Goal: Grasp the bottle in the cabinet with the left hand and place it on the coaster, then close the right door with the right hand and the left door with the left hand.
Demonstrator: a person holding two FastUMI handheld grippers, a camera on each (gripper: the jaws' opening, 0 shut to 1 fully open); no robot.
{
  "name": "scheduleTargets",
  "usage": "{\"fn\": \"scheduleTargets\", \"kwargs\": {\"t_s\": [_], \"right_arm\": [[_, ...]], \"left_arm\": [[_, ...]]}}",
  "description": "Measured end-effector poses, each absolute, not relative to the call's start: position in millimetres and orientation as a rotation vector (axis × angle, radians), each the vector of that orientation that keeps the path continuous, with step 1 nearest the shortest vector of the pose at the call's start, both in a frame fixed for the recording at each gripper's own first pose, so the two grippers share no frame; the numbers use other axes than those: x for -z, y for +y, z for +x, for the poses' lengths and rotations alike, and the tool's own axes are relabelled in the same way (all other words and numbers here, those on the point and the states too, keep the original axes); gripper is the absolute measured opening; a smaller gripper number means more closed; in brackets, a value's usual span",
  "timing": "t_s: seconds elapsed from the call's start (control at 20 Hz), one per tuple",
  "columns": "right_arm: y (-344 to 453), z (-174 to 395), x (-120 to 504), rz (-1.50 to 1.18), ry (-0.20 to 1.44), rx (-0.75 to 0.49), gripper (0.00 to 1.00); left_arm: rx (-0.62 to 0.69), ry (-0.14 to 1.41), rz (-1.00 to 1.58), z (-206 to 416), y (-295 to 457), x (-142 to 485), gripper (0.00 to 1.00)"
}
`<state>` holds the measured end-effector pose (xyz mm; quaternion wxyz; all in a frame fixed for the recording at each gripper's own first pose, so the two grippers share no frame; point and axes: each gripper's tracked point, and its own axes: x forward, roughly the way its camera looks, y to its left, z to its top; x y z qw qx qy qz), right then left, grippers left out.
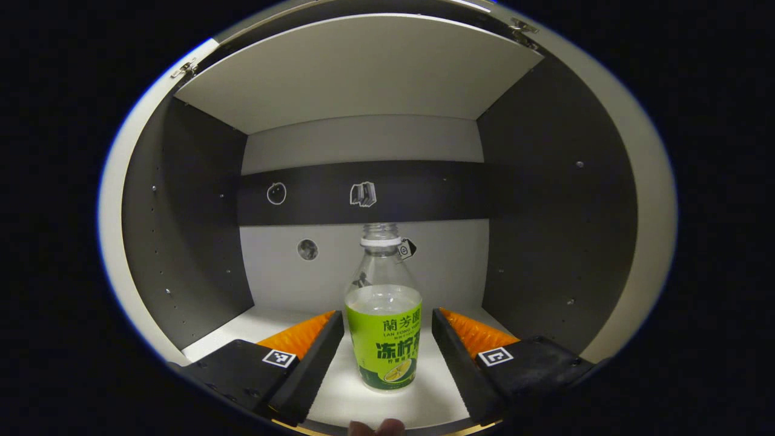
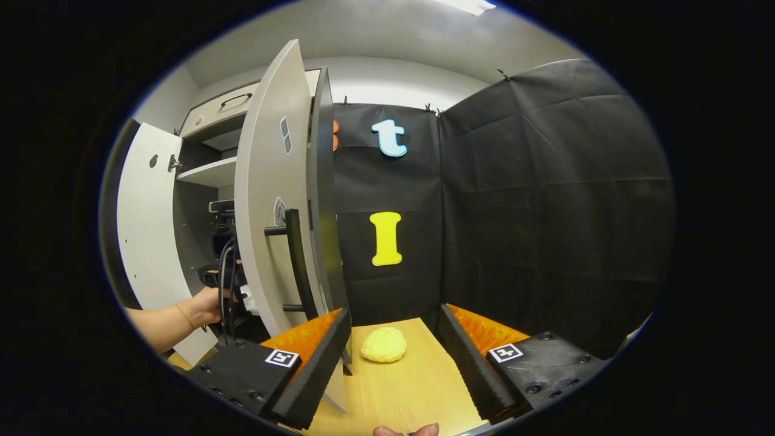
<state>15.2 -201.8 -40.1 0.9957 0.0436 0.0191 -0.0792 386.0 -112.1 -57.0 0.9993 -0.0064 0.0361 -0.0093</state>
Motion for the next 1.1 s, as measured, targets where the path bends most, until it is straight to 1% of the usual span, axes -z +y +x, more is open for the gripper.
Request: {"fn": "scheduleTargets", "kwargs": {"t_s": [0.15,0.2,0.25,0.45,0.55,0.8,0.85,0.9,0.95,1.1], "right_arm": [[-214,17,38,0.087,0.03,0.174,0.98],[-217,16,38,0.087,0.029,0.18,0.98],[-219,16,39,0.089,0.029,0.185,0.98],[-221,12,36,0.107,0.03,0.193,0.98],[-217,9,32,0.113,0.02,0.191,0.98],[-198,2,25,0.099,0.006,0.173,0.98],[-192,1,24,0.096,0.003,0.164,1.0],[-186,-1,23,0.093,0.0,0.155,1.0],[-180,-3,21,0.091,-0.003,0.143,0.98],[-161,-6,17,0.077,-0.014,0.114,0.98]], "left_arm": [[0.009,0.077,0.003,399,-107,59,0.94],[0.008,0.08,0.003,397,-111,60,0.88],[0.018,0.083,-0.007,394,-115,59,0.8],[0.036,0.069,-0.037,384,-108,51,0.79],[0.055,0.05,-0.022,362,-105,44,0.79],[0.102,-0.003,0.006,269,-97,25,0.78],[0.112,-0.005,0.007,254,-96,25,0.79],[0.118,-0.006,0.005,239,-94,26,0.79],[0.125,-0.008,-0.002,224,-92,25,0.79],[0.137,-0.022,-0.027,183,-90,22,0.78]]}}
